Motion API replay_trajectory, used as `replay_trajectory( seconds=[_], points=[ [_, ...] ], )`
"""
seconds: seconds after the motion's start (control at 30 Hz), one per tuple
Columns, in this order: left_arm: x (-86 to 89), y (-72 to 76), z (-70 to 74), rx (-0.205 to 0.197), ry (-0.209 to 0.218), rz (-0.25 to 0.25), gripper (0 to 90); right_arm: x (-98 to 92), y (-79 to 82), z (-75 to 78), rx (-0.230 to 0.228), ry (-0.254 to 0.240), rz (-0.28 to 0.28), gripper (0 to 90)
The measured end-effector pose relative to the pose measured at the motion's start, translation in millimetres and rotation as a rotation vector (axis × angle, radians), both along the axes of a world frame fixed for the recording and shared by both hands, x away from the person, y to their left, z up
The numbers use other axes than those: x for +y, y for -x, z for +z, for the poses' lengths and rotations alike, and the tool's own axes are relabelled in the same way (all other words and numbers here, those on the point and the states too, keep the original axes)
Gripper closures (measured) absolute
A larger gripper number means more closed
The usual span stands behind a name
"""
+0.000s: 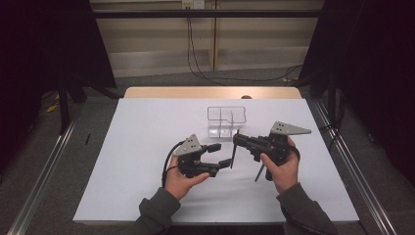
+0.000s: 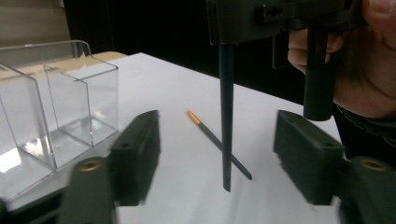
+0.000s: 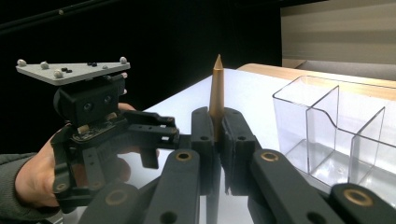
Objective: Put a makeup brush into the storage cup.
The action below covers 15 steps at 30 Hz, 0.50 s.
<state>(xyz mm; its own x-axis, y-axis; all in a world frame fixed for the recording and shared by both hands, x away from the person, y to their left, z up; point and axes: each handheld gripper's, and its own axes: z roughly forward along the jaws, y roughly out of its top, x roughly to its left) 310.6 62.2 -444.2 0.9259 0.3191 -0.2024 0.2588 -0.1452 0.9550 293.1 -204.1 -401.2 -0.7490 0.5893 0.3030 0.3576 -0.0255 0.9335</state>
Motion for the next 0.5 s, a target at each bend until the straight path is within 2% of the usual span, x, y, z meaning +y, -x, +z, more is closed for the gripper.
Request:
replay_trajectory(
  seconds=[0.13,0.2,0.33,0.4,0.47,0.5],
  points=[
    [2.4,-0.9,0.2,-0.014,0.002,0.009,20.3,-0.9,-0.3,0.0,0.001,0.000,-0.002,85.4],
    [4.0,-1.3,0.6,-0.022,-0.010,0.007,18.8,-0.7,-0.2,0.2,0.003,0.003,0.002,85.4],
    [7.2,-1.2,2.5,-0.028,-0.001,0.018,13.5,0.1,0.0,0.3,0.001,0.007,0.003,85.4],
    [8.8,-1.5,3.2,-0.014,0.010,0.016,11.0,0.3,0.1,0.4,0.000,0.005,0.005,85.4],
    [11.4,-1.6,3.2,-0.028,-0.012,0.009,6.9,0.3,0.0,0.1,0.003,0.005,0.004,85.4],
    [12.3,-0.9,3.1,-0.027,-0.006,0.008,6.1,0.4,0.0,0.0,0.002,0.006,0.006,85.4]
  ],
)
